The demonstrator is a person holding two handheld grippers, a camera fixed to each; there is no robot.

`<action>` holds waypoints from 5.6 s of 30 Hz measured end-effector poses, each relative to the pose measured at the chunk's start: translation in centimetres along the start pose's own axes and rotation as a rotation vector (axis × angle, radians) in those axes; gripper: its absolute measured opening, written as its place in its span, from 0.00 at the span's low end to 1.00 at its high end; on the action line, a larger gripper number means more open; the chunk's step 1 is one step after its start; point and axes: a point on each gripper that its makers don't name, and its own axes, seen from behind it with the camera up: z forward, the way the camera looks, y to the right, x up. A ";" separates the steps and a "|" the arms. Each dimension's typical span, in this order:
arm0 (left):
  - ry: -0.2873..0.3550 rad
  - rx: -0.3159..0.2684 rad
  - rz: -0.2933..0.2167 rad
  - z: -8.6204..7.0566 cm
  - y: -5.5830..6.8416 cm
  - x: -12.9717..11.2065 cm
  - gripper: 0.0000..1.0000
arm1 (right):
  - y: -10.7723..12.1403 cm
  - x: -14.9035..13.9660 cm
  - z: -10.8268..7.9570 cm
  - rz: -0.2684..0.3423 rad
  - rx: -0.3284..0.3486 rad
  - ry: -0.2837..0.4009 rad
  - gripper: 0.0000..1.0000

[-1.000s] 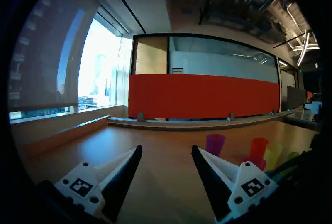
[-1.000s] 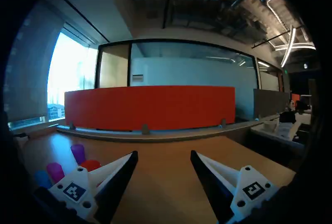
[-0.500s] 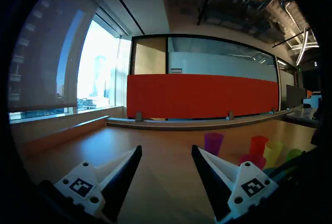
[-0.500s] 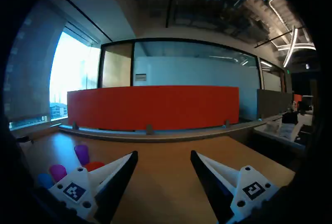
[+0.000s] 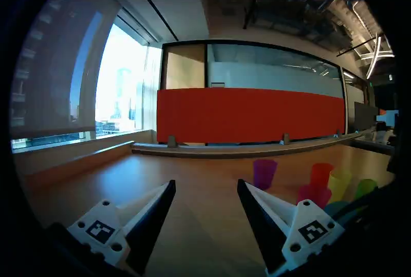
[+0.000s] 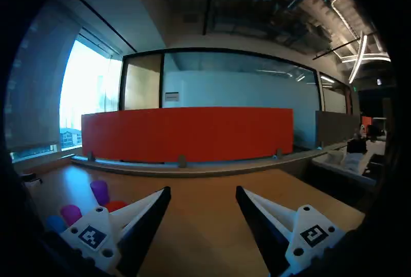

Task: Pour water

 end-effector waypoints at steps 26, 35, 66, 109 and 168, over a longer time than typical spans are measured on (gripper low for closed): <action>0.001 -0.007 0.007 -0.2 0.3 -0.1 0.92 | -0.5 0.3 -0.6 -0.015 0.038 0.056 0.98; 0.001 -0.007 0.006 -0.1 0.2 -0.1 0.92 | -0.9 -0.4 -0.8 0.010 0.070 0.076 0.98; 0.002 -0.007 0.006 -0.2 0.2 -0.2 0.92 | 0.8 -6.2 0.4 0.004 0.072 0.068 0.98; 0.002 -0.007 0.006 -0.2 0.2 -0.2 0.92 | 0.9 -7.8 0.6 -0.021 0.050 0.012 0.98; 0.002 -0.007 0.005 0.0 0.2 -0.2 0.92 | 1.0 -7.8 0.5 -0.021 0.050 0.012 0.99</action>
